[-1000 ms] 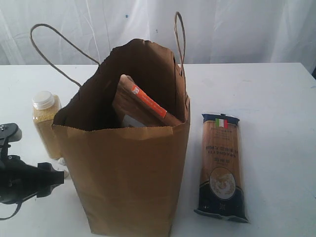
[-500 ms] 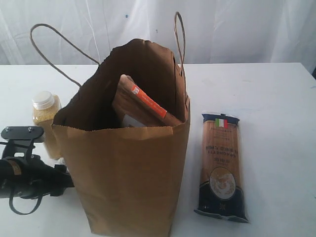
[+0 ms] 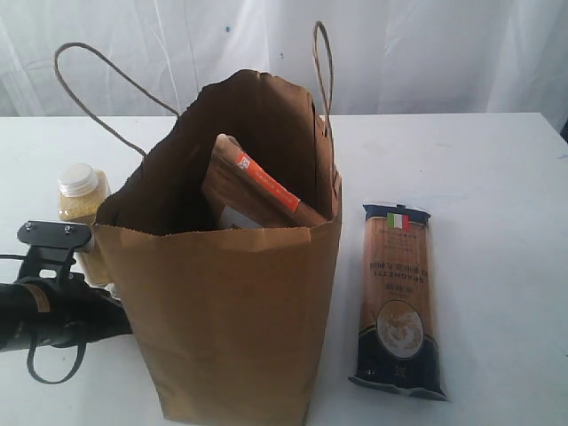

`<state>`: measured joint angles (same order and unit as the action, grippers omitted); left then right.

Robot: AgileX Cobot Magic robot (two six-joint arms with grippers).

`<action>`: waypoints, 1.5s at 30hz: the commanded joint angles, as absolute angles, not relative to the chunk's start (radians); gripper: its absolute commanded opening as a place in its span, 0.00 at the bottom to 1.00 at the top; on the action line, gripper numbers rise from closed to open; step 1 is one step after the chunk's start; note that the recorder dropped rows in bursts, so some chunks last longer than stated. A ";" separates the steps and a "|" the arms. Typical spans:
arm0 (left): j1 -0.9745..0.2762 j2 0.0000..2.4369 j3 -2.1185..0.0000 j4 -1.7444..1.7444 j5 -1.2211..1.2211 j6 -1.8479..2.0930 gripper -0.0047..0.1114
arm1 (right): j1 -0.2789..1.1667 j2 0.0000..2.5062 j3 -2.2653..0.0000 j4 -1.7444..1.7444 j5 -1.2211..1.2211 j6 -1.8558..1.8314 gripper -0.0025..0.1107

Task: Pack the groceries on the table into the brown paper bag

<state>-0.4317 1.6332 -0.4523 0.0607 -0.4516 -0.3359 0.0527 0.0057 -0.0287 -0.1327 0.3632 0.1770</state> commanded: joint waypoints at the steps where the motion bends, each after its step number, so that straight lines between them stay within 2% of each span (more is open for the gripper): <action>1: -0.431 1.606 -0.417 0.077 -0.366 -0.345 0.04 | 0.049 0.000 -0.027 -0.134 0.357 0.180 0.02; 5: -0.431 1.434 -0.358 0.077 -0.322 -0.345 0.04 | 0.049 0.000 -0.027 -0.134 0.357 0.180 0.02; 16: -0.431 0.746 -0.351 0.048 0.178 -0.472 0.04 | 0.049 0.000 -0.027 -0.134 0.357 0.180 0.02; 23: -0.500 0.470 -0.469 -0.196 0.473 -0.246 0.04 | 0.049 0.000 -0.027 -0.134 0.357 0.180 0.02; 30: -0.538 0.453 -0.603 -0.441 0.539 -0.050 0.04 | 0.049 0.000 -0.027 -0.134 0.357 0.180 0.02; 45: -0.559 0.649 -0.836 -0.465 0.548 0.062 0.04 | 0.049 0.000 -0.027 -0.134 0.357 0.180 0.02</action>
